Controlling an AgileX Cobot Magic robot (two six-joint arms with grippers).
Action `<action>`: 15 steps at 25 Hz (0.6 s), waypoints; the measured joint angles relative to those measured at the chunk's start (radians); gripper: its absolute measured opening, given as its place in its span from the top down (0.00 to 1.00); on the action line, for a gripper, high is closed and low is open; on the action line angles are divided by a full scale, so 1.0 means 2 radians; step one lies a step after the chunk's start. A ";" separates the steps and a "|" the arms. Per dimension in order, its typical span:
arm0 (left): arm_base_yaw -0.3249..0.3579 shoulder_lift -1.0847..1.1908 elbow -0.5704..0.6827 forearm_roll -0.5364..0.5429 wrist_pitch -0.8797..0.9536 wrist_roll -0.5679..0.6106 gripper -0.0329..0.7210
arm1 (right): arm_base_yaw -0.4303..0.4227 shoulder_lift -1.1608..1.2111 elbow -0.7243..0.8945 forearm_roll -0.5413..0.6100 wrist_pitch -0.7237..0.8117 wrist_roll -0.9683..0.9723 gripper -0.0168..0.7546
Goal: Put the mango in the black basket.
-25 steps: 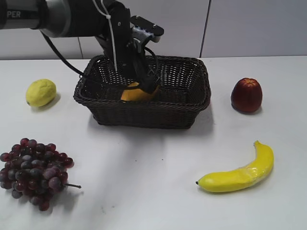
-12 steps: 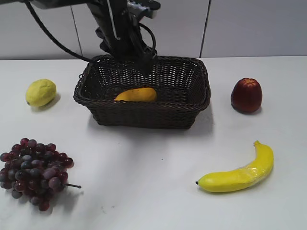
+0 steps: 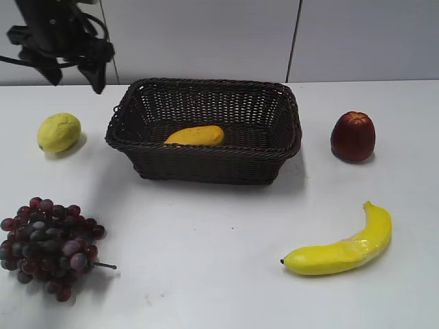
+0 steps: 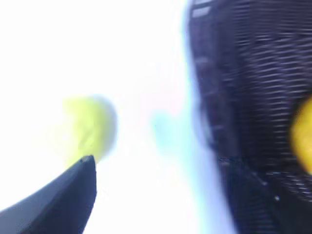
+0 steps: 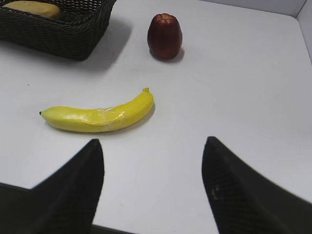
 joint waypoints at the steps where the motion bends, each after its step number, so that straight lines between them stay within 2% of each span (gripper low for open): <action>1: 0.014 -0.009 0.009 -0.001 0.000 -0.001 0.14 | 0.000 0.000 0.000 0.000 0.000 0.000 0.35; 5: 0.058 -0.050 0.051 0.003 0.001 -0.002 0.19 | 0.000 0.000 0.000 0.000 0.000 0.000 0.35; 8: 0.077 -0.085 0.101 0.003 0.001 -0.003 0.21 | 0.000 0.000 0.000 0.000 0.000 0.000 0.35; 15: 0.081 -0.214 0.254 0.008 0.002 -0.003 0.22 | 0.000 0.000 0.000 0.000 0.000 0.000 0.35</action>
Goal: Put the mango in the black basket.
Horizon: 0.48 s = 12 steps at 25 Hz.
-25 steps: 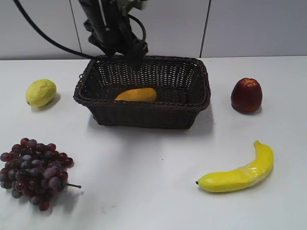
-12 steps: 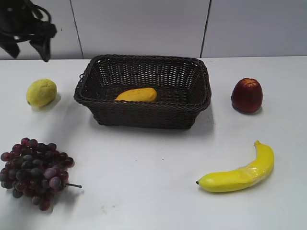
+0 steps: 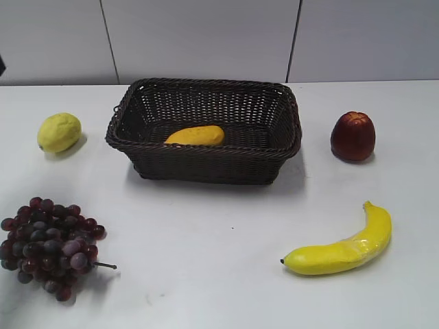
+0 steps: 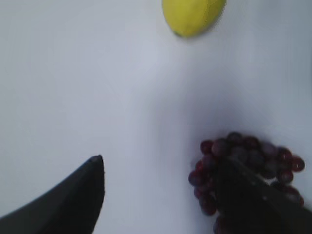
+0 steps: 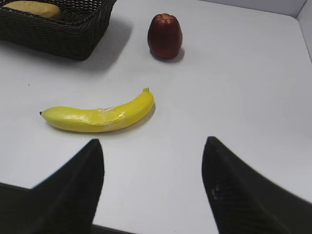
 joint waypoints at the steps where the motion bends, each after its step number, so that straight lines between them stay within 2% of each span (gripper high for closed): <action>1: 0.000 -0.024 0.025 0.000 0.000 0.000 0.22 | 0.000 0.000 0.000 0.000 0.000 0.000 0.35; 5: 0.000 -0.124 0.118 -0.005 -0.028 0.000 0.22 | 0.000 0.000 0.000 0.000 0.000 0.000 0.35; 12: 0.000 -0.295 0.236 -0.005 -0.052 -0.001 0.22 | 0.000 0.000 0.000 0.000 0.000 0.000 0.35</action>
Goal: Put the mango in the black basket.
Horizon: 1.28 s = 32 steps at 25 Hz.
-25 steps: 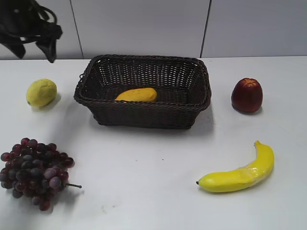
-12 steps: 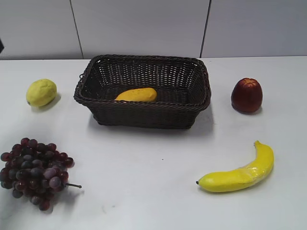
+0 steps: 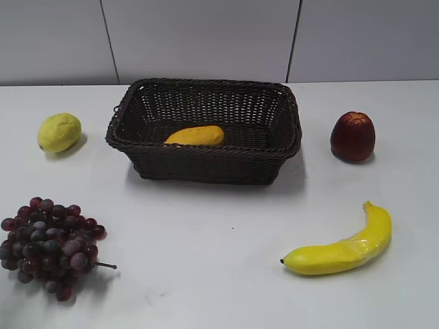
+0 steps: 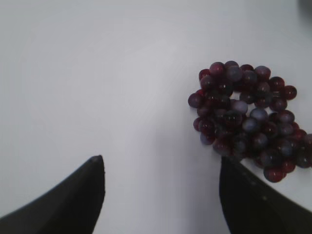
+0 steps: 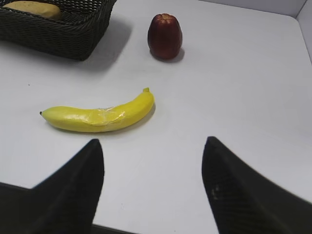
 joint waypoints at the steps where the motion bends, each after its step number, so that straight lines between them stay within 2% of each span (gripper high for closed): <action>1: 0.000 -0.025 0.013 0.000 -0.004 0.000 0.22 | 0.000 0.000 0.000 0.000 0.000 0.000 0.35; 14: 0.000 -0.280 0.177 0.000 -0.014 0.000 0.22 | 0.000 0.000 0.000 0.000 0.000 0.000 0.35; 22: 0.000 -0.394 0.189 0.000 -0.030 0.000 0.22 | 0.000 0.000 0.000 0.000 0.000 0.000 0.35; 32: 0.000 -0.481 0.190 0.000 -0.032 0.000 0.22 | 0.000 0.000 0.000 0.000 0.000 0.000 0.35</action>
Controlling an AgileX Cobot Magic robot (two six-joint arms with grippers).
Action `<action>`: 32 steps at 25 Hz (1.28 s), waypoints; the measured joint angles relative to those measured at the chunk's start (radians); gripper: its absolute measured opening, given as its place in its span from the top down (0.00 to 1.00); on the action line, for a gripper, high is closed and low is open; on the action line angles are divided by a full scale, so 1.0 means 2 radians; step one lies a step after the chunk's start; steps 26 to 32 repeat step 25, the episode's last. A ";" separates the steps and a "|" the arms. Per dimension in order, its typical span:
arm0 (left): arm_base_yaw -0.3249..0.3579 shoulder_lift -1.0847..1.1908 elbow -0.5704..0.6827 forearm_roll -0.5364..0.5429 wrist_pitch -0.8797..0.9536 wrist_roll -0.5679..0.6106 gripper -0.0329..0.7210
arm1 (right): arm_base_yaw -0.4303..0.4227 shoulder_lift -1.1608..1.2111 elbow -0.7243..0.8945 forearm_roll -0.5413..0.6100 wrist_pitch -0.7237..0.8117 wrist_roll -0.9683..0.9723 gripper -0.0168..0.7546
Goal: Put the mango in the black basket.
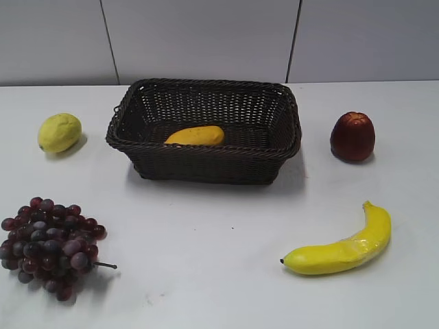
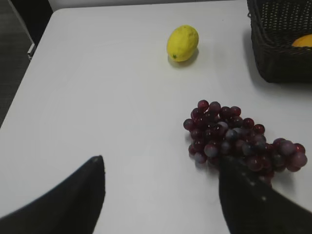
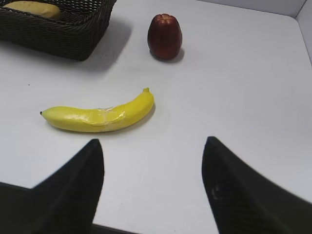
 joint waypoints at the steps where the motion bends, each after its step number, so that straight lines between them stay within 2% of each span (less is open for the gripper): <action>1: 0.000 -0.008 0.000 0.000 0.000 0.000 0.22 | 0.000 0.000 0.000 0.000 0.000 0.000 0.35; 7: 0.000 -0.046 0.001 0.000 0.000 0.000 0.22 | 0.000 0.000 0.000 0.000 0.000 0.000 0.35; 32: 0.000 -0.047 0.003 0.000 0.000 0.000 0.22 | 0.000 0.000 0.000 0.000 0.000 0.000 0.35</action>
